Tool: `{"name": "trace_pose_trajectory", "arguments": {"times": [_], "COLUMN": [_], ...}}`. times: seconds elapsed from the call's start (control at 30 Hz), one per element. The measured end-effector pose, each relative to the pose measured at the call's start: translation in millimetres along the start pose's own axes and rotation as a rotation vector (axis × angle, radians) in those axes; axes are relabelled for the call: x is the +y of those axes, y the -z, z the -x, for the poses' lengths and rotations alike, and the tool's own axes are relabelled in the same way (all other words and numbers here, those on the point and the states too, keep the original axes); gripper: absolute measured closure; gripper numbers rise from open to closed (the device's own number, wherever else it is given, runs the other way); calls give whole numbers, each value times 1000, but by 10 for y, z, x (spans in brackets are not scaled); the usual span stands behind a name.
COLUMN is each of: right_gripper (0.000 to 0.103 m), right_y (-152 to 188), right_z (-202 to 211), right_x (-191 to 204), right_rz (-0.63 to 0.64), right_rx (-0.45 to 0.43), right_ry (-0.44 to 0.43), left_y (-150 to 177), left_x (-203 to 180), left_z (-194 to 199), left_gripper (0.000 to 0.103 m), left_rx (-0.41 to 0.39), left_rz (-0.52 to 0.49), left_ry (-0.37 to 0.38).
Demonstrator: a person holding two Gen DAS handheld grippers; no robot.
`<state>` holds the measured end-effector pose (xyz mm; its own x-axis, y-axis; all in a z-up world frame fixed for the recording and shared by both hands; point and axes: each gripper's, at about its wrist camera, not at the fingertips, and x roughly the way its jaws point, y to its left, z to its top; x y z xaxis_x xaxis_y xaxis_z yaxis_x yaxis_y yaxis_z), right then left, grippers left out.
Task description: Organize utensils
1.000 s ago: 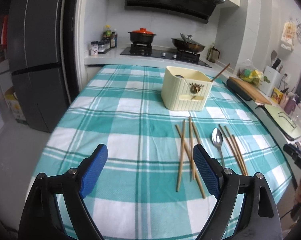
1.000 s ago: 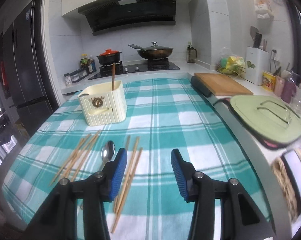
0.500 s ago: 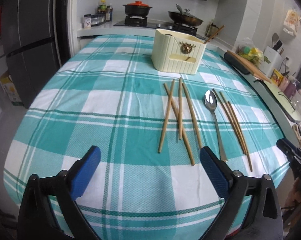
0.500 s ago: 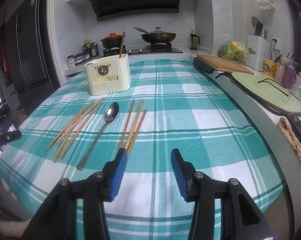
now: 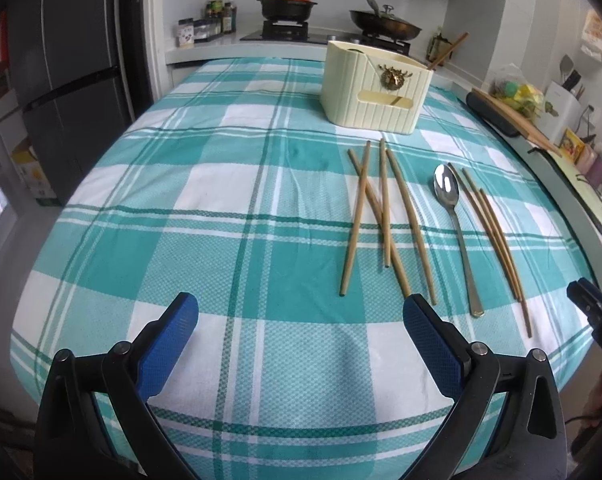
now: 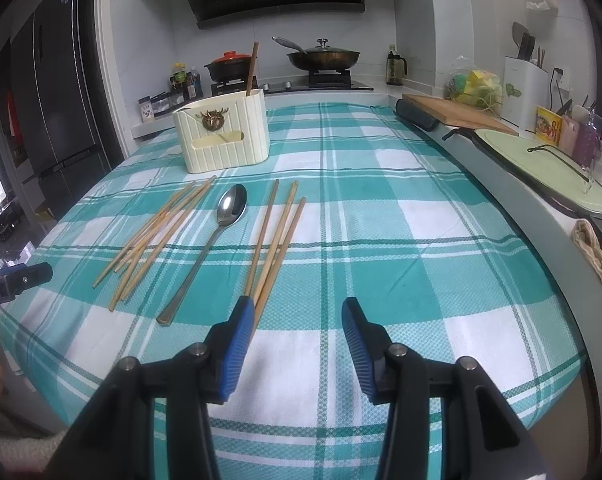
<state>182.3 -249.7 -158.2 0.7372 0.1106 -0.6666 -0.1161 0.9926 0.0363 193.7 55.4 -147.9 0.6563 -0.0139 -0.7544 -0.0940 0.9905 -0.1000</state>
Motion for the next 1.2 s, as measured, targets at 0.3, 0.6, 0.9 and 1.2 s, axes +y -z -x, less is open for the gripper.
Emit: {"name": "trace_pose_trajectory", "arguments": {"times": [0.3, 0.6, 0.9, 1.2], "right_gripper": [57, 57, 57, 77], "right_y": [-1, -52, -90, -316], "right_z": [-146, -209, -191, -735], "right_x": [-43, 0, -88, -213], "right_rz": [-26, -21, -28, -116], "right_rx": [57, 64, 57, 187], "right_ry": [-12, -19, 8, -93], "left_y": [-230, -708, -769, -695], "left_x": [73, -171, -429, -488], "left_z": [-158, -835, -1322, -1208], "left_gripper": [1, 12, 40, 98], "left_rx": [3, 61, 148, 124], "left_rz": [1, -126, -251, -231], "left_ry": [42, 90, 77, 91]}}
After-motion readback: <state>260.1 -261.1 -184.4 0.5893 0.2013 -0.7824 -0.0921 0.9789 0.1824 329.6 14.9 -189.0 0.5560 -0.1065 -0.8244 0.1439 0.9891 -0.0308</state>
